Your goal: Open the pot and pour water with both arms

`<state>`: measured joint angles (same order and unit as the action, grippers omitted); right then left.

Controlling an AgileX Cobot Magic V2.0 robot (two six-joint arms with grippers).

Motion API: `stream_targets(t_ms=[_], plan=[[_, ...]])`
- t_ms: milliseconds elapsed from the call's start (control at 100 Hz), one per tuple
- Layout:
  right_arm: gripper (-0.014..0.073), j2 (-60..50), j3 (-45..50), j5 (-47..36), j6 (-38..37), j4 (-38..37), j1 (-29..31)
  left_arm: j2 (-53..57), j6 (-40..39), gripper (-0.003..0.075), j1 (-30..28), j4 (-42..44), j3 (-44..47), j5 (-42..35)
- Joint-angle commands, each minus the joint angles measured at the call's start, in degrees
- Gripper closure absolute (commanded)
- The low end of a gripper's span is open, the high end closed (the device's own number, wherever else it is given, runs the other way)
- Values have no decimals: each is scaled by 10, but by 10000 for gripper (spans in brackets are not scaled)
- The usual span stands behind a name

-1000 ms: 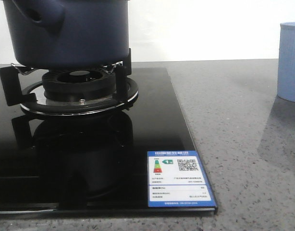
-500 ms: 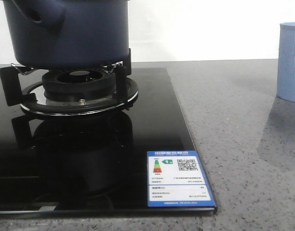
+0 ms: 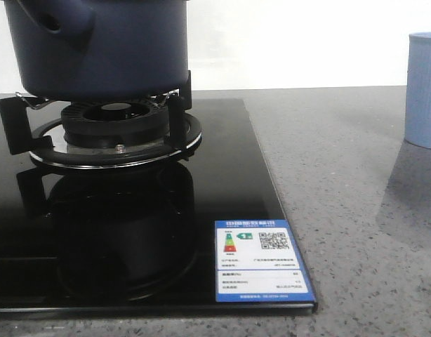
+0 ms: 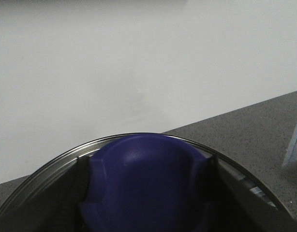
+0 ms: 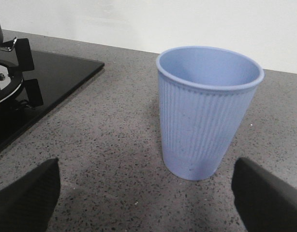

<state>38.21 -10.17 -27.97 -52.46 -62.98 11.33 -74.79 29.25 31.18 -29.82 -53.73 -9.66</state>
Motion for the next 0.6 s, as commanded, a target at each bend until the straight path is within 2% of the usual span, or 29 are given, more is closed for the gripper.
stream_targets(t_ms=[0, 370, 590], plan=[[-57, -2, -14, -27, -2, 12, -1, 10, -5, 348, 5, 0, -21, -64], [-56, -2, -14, -27, -2, 12, -1, 2, -5, 348, 5, 0, -21, -75], [-57, -2, -14, -28, -2, 12, -1, 2, -5, 348, 5, 0, -21, -53]])
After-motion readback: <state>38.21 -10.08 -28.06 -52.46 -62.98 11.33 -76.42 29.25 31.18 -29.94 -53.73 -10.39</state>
